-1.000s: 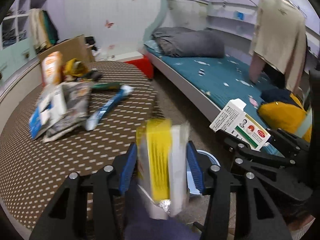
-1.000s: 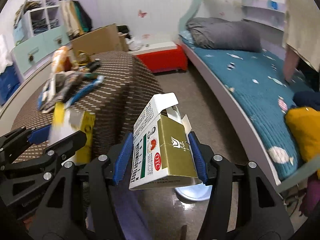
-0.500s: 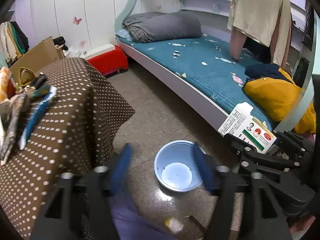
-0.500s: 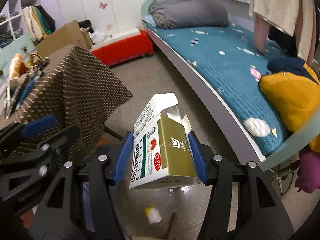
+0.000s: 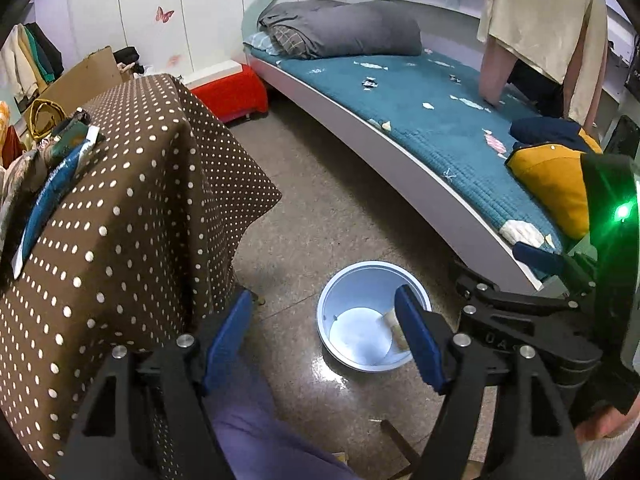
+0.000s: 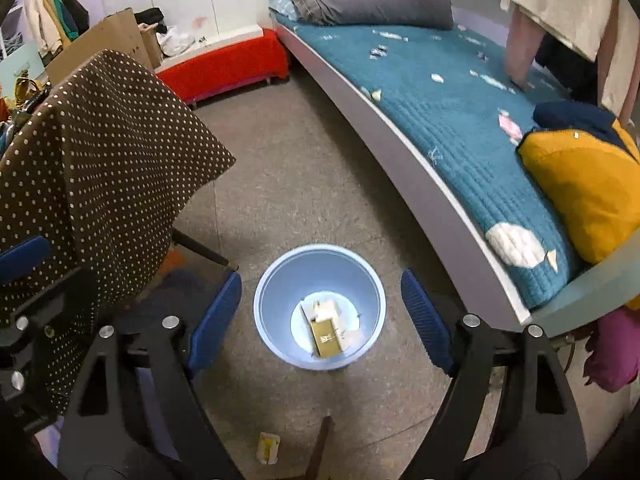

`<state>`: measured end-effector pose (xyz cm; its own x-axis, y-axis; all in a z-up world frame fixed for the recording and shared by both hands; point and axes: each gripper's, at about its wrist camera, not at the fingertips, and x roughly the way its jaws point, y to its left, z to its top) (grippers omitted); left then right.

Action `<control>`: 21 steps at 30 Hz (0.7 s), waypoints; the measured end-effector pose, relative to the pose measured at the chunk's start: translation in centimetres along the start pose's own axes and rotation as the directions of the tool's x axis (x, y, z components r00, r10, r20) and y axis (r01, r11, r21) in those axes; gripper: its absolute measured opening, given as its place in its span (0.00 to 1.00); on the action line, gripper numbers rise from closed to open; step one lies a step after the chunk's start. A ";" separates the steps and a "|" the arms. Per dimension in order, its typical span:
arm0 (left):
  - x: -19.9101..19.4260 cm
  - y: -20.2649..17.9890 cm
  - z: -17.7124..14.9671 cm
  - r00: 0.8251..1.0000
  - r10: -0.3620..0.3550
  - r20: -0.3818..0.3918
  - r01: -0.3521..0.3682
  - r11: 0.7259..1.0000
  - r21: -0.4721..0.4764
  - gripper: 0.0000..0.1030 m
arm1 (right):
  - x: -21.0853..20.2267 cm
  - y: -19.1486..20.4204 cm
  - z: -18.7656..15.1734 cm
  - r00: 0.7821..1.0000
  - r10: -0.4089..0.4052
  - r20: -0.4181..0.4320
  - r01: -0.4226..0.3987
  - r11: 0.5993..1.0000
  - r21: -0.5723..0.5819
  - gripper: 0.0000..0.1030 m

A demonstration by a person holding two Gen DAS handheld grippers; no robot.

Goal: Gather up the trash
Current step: 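Withdraw both tools from the bin back toward the table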

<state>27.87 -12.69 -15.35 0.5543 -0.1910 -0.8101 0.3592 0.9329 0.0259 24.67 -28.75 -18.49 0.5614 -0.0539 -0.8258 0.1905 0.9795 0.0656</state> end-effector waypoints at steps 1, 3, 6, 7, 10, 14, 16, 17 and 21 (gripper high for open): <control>0.0 0.0 -0.1 1.000 0.000 -0.002 0.000 1.000 -0.001 0.70 | 0.0 -0.1 -0.2 1.000 -0.003 -0.007 0.003 1.000 0.002 0.79; 0.1 0.0 -0.1 1.000 0.001 -0.004 -0.001 1.000 -0.003 0.70 | 0.0 -0.1 -0.7 1.000 -0.004 -0.018 0.005 1.000 0.002 0.79; 0.0 0.0 -0.3 1.000 0.004 -0.005 -0.004 1.000 -0.005 0.70 | -0.3 0.2 -1.2 1.000 0.001 -0.025 -0.001 1.000 0.000 0.78; -0.1 0.1 -0.3 1.000 0.008 -0.004 -0.008 1.000 -0.005 0.70 | -0.6 0.3 -1.3 1.000 0.003 -0.024 -0.003 1.000 -0.001 0.78; -0.3 0.3 -0.4 1.000 -0.002 -0.004 0.002 1.000 -0.014 0.70 | -1.1 0.7 -1.6 1.000 0.009 -0.018 -0.009 1.000 -0.006 0.78; -0.6 0.5 -0.6 1.000 -0.001 0.004 0.001 1.000 -0.025 0.70 | -2.0 0.9 -2.0 1.000 0.020 -0.007 -0.020 1.000 -0.001 0.78; -0.9 0.7 -0.7 1.000 0.000 0.009 0.001 1.000 -0.030 0.70 | -2.4 1.0 -2.1 1.000 0.026 -0.001 -0.026 1.000 0.000 0.78; -1.1 0.7 -0.8 1.000 0.000 0.013 0.001 1.000 -0.030 0.70 | -2.7 1.1 -2.2 1.000 0.029 0.003 -0.029 1.000 0.000 0.78; -2.0 0.6 -1.0 0.999 0.007 0.034 -0.006 1.000 -0.026 0.70 | -3.9 1.0 -2.3 0.999 0.037 0.024 -0.038 0.999 0.011 0.78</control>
<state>26.24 -11.48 -14.29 0.5824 -0.1945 -0.7893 0.3358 0.9418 0.0158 20.79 -27.12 -16.50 0.5873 -0.0218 -0.8091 0.1777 0.9787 0.1027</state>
